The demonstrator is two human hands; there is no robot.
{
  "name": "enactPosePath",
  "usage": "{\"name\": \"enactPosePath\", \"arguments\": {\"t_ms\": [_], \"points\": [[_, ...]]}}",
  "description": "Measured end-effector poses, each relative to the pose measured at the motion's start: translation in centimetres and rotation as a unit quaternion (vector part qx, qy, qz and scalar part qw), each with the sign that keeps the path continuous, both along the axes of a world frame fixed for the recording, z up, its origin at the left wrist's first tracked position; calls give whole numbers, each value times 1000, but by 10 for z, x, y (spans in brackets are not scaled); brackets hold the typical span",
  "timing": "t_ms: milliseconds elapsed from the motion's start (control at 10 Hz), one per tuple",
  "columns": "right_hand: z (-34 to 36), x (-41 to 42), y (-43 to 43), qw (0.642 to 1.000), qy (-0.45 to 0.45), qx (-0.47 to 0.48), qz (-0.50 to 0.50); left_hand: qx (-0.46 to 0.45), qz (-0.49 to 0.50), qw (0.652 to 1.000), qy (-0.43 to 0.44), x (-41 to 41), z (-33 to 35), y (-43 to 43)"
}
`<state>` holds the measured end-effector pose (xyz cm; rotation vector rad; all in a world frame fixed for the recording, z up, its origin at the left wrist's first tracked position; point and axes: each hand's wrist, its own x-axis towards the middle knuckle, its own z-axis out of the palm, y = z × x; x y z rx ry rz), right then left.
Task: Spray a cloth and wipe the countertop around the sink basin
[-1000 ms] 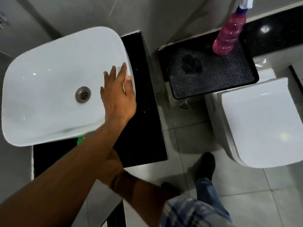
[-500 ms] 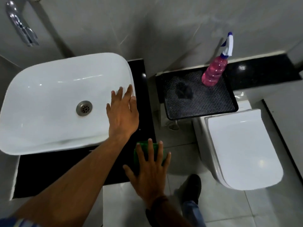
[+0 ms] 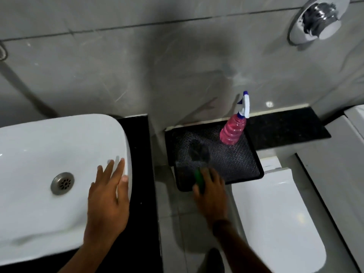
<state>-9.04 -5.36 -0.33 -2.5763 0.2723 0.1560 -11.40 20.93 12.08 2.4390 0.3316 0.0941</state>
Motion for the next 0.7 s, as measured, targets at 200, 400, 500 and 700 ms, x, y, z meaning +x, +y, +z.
{"name": "enactPosePath", "arguments": {"t_ms": [200,400,500,700], "points": [[-45,148,-2,986,56,-111,108,20,-1,1000,9,5,-2,5],[-70,157,4,984,39,-133,109,24,9,1000,17,9,-1,2],[-76,151,2,981,40,-140,125,25,12,999,23,6,0,0],[-35,140,-9,984,16,-99,148,23,21,1000,3,3,6,-1]]}}
